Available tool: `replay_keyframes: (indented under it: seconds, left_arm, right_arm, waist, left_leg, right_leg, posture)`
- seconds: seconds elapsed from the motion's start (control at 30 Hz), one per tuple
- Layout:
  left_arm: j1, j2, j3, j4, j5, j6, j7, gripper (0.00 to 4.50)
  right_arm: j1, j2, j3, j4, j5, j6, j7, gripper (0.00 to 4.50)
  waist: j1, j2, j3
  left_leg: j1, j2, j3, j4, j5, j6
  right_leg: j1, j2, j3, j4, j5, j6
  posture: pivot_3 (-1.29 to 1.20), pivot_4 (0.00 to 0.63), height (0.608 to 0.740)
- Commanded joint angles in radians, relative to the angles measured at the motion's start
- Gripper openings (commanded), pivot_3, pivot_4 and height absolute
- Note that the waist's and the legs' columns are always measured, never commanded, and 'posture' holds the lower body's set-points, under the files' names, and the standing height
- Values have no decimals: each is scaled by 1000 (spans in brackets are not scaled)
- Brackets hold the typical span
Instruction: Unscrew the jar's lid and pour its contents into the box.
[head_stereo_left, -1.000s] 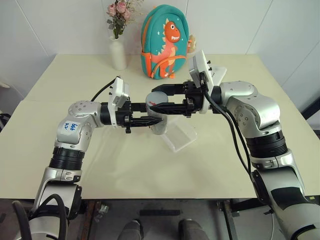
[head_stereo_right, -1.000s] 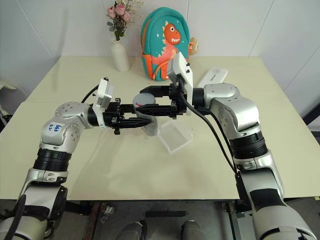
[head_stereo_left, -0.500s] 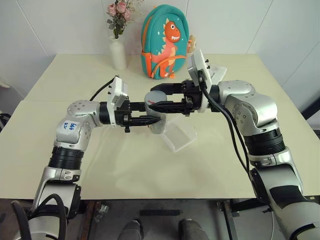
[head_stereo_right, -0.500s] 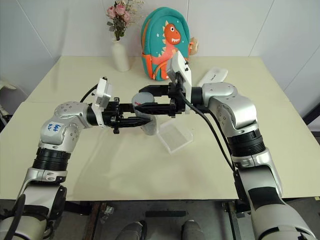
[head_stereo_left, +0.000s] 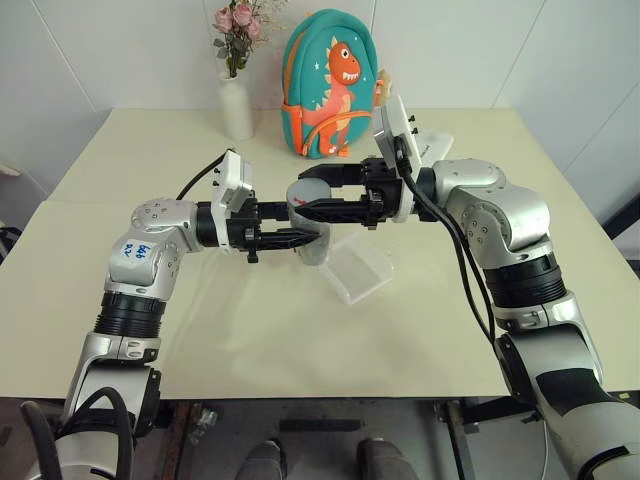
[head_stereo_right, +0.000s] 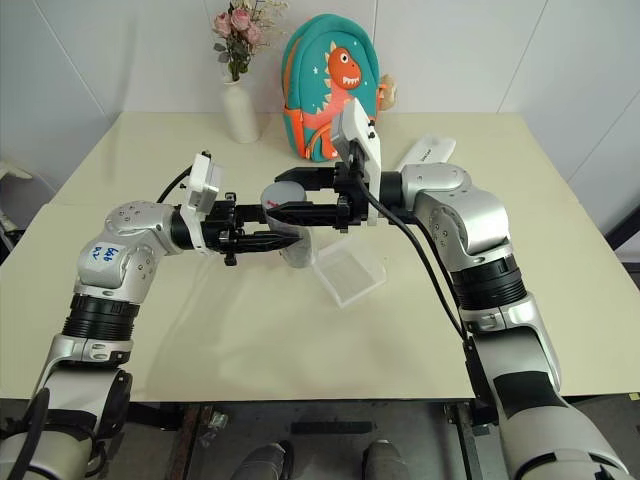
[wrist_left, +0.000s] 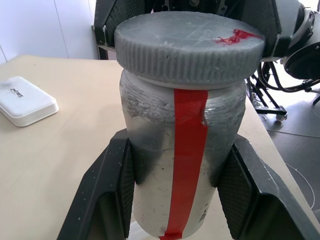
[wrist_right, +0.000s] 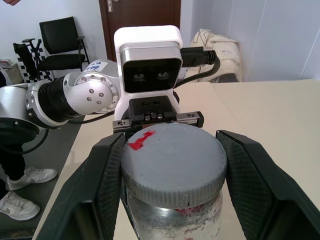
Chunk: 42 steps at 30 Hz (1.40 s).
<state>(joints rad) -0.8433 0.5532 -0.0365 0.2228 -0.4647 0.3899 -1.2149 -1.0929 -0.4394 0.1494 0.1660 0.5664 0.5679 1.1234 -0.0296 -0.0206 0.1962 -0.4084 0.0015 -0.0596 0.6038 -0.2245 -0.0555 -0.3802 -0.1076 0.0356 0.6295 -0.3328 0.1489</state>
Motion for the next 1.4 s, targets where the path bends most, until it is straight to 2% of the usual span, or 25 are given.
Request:
replay_keyframes:
  seconds: [0.03, 0.77, 1.4]
  left_arm:
    - [71, 4, -135, 0, 53, 11, -124, 1879]
    - [71, 4, -156, 12, 64, -18, -130, 1879]
    - [92, 13, -120, -57, 74, -32, -53, 1879]
  right_arm:
    - [-122, -43, -196, -10, 21, -129, -55, 2553]
    - [-237, -52, -206, 128, -16, -214, -39, 2553]
    - [-58, -29, -191, -97, 31, -77, -133, 2553]
  waist:
    - [0, 0, 0]
    - [-1, 0, 0]
    - [0, 1, 0]
  left_leg:
    - [0, 0, 0, 0, 0, 0]
    - [0, 0, 0, 0, 0, 0]
    - [-1, 0, 0, 1, 0, 0]
  right_leg:
    - [0, 0, 0, 0, 0, 0]
    - [0, 0, 0, 0, 0, 0]
    - [-2, 0, 0, 2, 0, 0]
  posture:
    - [0, 150, 740]
    - [0, 150, 740]
    - [0, 150, 740]
